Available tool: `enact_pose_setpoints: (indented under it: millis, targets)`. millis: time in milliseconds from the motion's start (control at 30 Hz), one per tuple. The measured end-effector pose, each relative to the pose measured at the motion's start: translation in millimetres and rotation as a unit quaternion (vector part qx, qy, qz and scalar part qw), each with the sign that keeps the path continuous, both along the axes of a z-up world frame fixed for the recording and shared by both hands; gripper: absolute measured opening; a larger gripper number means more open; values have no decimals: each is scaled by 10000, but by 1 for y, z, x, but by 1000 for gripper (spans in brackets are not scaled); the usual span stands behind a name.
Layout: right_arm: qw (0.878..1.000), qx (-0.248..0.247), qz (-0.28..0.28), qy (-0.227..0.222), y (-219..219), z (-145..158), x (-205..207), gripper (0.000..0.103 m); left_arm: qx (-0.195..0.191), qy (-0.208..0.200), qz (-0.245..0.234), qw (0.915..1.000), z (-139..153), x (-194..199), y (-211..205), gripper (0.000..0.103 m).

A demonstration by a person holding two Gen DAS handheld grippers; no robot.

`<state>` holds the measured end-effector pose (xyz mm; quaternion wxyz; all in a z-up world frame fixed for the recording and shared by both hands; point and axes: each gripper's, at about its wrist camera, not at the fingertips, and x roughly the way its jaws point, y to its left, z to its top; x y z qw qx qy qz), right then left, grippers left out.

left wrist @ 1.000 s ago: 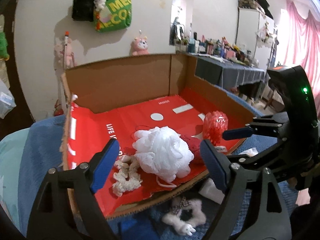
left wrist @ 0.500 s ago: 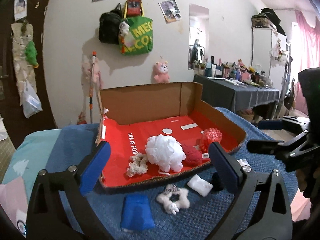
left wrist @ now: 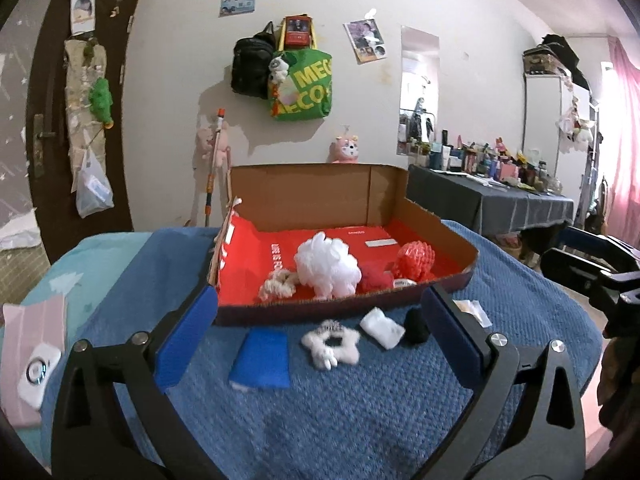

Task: Organize soft objects
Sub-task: 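Withdraw both tools from the box, then move the left tool toward the blue cloth while the right tool approaches the clear bag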

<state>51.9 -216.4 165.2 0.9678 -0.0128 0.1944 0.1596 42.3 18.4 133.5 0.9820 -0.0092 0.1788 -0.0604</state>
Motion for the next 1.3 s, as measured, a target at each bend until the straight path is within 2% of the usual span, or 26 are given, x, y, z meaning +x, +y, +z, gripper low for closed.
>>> enact_pose_setpoints:
  millis: [100,233,367,700,1033,1300]
  targets:
    - [9995,-121,-172,-237,0,-12,-14,103,84,-53,122,9999,-13,-9,-4,103]
    - [9993,-44,-270,-271,-3,-35,-22,103,245,-172,233,9993,-33,-20,-9,103]
    - [9991,-87,-378,-192,-1,-58,-22,103,307,26,184,9994,-52,-21,-13,103]
    - [9987,-171,-450,-151,5,-100,-24,103,-15,321,348,9989,-86,-16,-9,103]
    - [9990,27,-413,195,5,-117,-20,103,-39,353,363,9987,-89,-14,-7,103]
    - [9987,80,-412,303,1,-113,-14,103,27,457,416,9981,-83,-8,-5,103]
